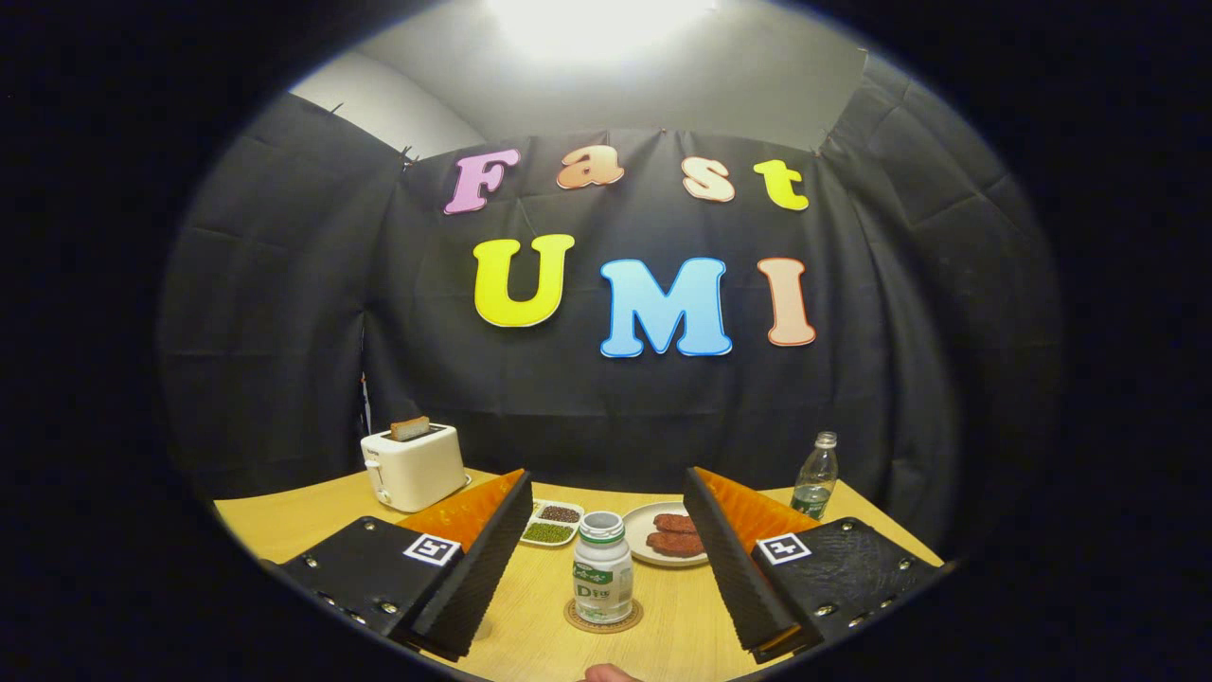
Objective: Take the bottle from table, then pour the juice into the cup, finally place the bottle on the coaster
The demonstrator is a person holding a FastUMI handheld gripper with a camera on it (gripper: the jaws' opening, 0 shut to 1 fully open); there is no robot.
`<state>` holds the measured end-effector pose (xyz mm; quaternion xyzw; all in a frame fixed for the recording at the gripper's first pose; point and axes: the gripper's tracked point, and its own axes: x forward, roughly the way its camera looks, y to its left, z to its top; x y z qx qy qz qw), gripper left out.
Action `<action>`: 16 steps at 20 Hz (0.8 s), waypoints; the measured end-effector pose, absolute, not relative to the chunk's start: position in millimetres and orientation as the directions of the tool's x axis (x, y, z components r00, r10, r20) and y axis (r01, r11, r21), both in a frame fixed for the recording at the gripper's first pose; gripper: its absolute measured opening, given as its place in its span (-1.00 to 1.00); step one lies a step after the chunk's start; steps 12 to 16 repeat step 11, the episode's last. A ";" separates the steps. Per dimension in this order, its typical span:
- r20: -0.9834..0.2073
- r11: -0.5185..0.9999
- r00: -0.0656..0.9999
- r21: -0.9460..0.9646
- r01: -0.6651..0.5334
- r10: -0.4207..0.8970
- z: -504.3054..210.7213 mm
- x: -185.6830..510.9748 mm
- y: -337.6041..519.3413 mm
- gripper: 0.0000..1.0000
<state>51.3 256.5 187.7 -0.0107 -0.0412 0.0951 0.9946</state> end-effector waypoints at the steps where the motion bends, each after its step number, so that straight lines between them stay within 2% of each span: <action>1: 0.084 0.983 0.980 -0.044 -0.180 0.183 193.1 46.2 252.5 0.96; 6: 0.102 0.979 0.973 -0.022 -0.205 0.206 202.0 24.7 244.5 0.96; 11: 0.087 0.977 0.973 -0.035 -0.212 0.214 169.4 17.4 222.8 0.96; 16: 0.087 0.977 0.973 -0.035 -0.212 0.214 169.4 17.4 222.8 0.96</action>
